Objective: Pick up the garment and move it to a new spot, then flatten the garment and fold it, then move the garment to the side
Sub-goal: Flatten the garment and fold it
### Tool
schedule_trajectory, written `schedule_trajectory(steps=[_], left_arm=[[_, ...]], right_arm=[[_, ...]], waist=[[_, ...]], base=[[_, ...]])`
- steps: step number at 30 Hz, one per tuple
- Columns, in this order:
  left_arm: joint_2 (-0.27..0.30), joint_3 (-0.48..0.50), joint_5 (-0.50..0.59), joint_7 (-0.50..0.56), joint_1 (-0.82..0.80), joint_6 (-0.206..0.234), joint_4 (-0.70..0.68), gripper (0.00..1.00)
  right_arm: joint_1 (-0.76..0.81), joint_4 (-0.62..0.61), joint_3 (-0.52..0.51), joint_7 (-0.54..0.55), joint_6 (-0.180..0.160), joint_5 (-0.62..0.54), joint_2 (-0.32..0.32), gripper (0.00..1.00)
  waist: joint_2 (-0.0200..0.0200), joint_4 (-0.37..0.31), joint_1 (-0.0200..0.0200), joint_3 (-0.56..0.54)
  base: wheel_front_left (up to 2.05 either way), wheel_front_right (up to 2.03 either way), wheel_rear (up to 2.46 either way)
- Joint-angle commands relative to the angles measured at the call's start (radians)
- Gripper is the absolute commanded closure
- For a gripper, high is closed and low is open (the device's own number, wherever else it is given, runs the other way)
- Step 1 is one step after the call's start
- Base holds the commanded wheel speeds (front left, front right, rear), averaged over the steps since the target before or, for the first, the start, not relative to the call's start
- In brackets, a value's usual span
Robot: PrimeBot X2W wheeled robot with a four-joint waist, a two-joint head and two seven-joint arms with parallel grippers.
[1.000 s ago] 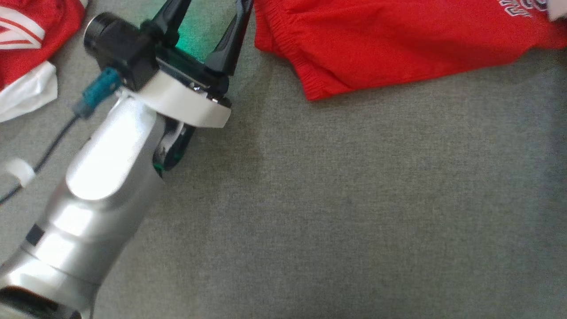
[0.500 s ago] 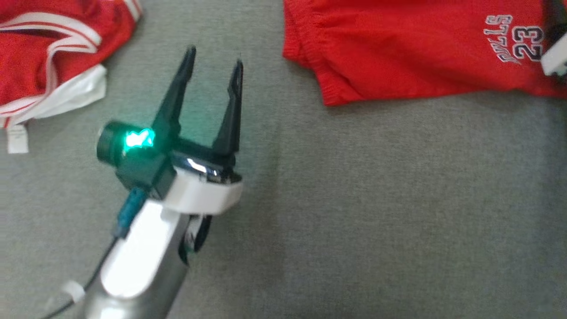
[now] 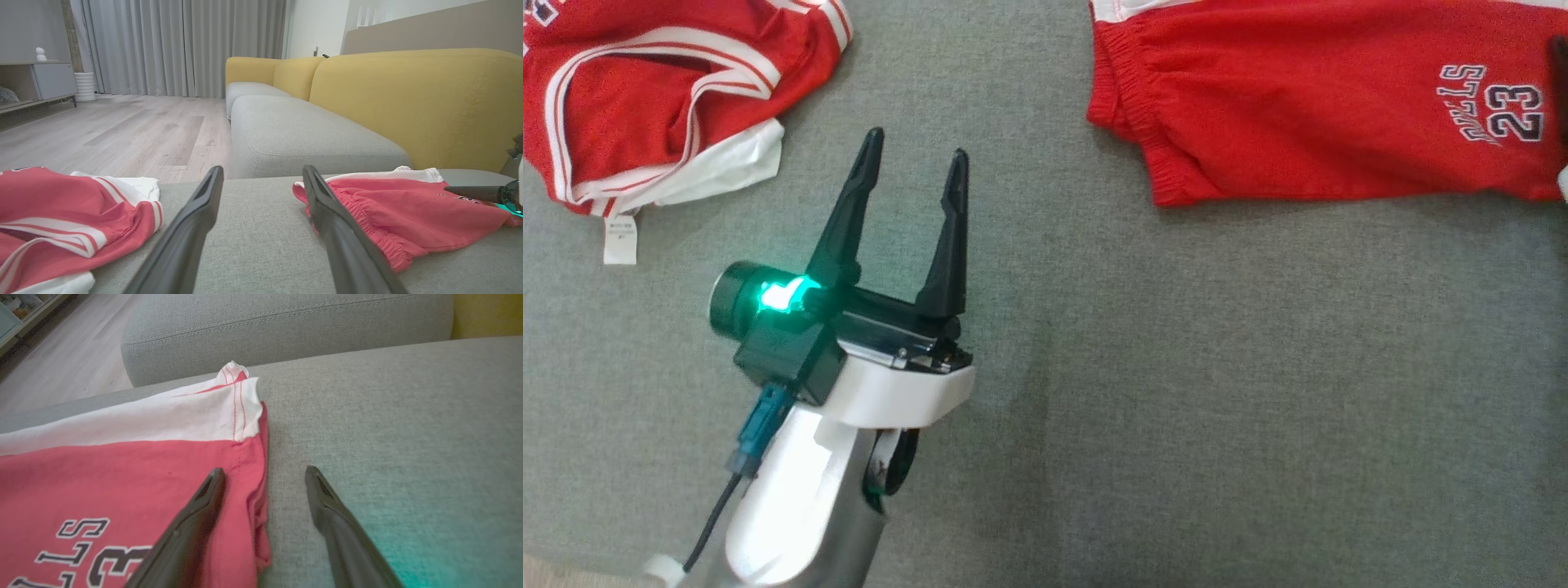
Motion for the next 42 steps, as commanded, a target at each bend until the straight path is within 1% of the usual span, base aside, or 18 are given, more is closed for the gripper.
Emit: schedule_trajectory(steps=[1,2,3,4,5,8,10,12,15,16,20,22,24,26,28,34,38,42], left_arm=[[-0.002,0.044,0.014,-0.005,0.002,-0.015,-0.038,0.00],[-0.007,0.047,0.018,-0.005,0.001,-0.021,-0.038,0.00],[-0.012,0.051,0.022,-0.005,0.001,-0.026,-0.037,0.00],[-0.016,0.054,0.025,-0.005,0.002,-0.032,-0.035,0.00],[-0.020,0.058,0.027,-0.005,0.002,-0.037,-0.033,0.00],[-0.029,0.073,0.034,-0.005,0.007,-0.047,-0.028,0.00],[-0.033,0.083,0.038,-0.005,0.012,-0.052,-0.027,0.00],[-0.036,0.091,0.043,-0.005,0.015,-0.058,-0.027,0.00],[-0.039,0.102,0.050,-0.005,0.019,-0.065,-0.029,0.00],[-0.039,0.102,0.050,-0.005,0.019,-0.065,-0.029,0.00],[-0.042,0.110,0.059,-0.005,0.026,-0.074,-0.031,0.00],[-0.043,0.113,0.064,-0.005,0.027,-0.079,-0.029,0.00],[-0.044,0.116,0.067,-0.005,0.028,-0.084,-0.027,0.00],[-0.044,0.120,0.070,-0.005,0.030,-0.088,-0.023,0.00],[-0.045,0.121,0.073,-0.005,0.030,-0.093,-0.018,0.00],[-0.046,0.119,0.073,-0.005,0.025,-0.100,-0.008,0.00],[-0.047,0.116,0.067,-0.005,0.024,-0.102,-0.001,0.00],[-0.047,0.106,0.051,-0.005,0.020,-0.102,0.003,0.00]], right_arm=[[0.018,-0.007,0.004,0.033,-0.001,0.004,-0.012,0.00],[0.014,0.000,0.002,0.045,-0.001,0.000,-0.007,0.02],[0.009,0.005,-0.001,0.057,-0.001,0.001,0.001,0.35],[0.005,0.007,-0.006,0.066,-0.001,0.007,0.011,0.75],[0.001,0.007,-0.011,0.076,-0.001,0.015,0.020,1.00],[-0.005,-0.007,-0.014,0.096,-0.001,0.026,0.027,1.00],[-0.004,-0.018,-0.021,0.085,-0.001,0.016,0.008,1.00],[0.003,-0.024,-0.031,0.076,-0.001,0.003,-0.026,1.00],[0.018,-0.038,-0.050,0.072,-0.001,-0.034,-0.098,1.00],[0.018,-0.038,-0.050,0.072,-0.001,-0.034,-0.098,1.00],[0.030,-0.073,-0.106,0.091,-0.001,-0.070,-0.182,1.00],[0.031,-0.108,-0.132,0.110,-0.001,-0.086,-0.205,1.00],[0.030,-0.157,-0.153,0.132,-0.001,-0.105,-0.209,1.00],[0.027,-0.214,-0.168,0.156,-0.001,-0.129,-0.197,1.00],[0.024,-0.282,-0.176,0.183,-0.001,-0.153,-0.169,1.00],[0.035,-0.498,-0.169,0.278,-0.001,-0.220,-0.038,1.00],[0.037,-0.622,-0.117,0.347,-0.001,-0.260,0.063,1.00],[0.036,-0.673,-0.020,0.411,-0.001,-0.293,0.163,1.00]], waist=[[0.0000,0.007,0.0001,0.009],[0.0000,0.009,0.0001,0.013],[0.0000,0.011,0.0001,0.015],[0.0000,0.012,0.0001,0.017],[0.0000,0.013,0.0001,0.018],[0.0000,0.004,0.0001,0.015],[0.0000,-0.007,0.0001,0.008],[0.0000,-0.020,0.0001,0.000],[0.0000,-0.043,0.0001,-0.008],[0.0000,-0.043,0.0001,-0.008],[0.0000,-0.075,0.0001,-0.007],[0.0000,-0.089,0.0001,-0.005],[0.0000,-0.105,0.0001,-0.005],[0.0000,-0.122,0.0001,-0.009],[0.0000,-0.137,0.0001,-0.014],[0.0000,-0.164,0.0001,-0.032],[0.0000,-0.170,0.0001,-0.038],[0.0000,-0.163,0.0001,-0.034]], base=[[0.00,0.00,0.00],[0.00,0.00,0.00],[0.00,0.00,0.00],[0.00,0.00,0.00],[0.00,0.00,0.00],[0.00,0.00,0.00],[0.00,0.00,0.00],[0.00,0.00,0.00],[0.00,0.00,0.00],[0.00,0.00,0.00],[0.00,0.00,0.00],[0.00,0.00,0.00],[0.00,0.00,0.00],[0.00,0.00,0.00],[0.00,0.00,0.00],[0.00,0.00,0.00],[0.00,0.00,0.00],[0.00,0.00,0.00]])
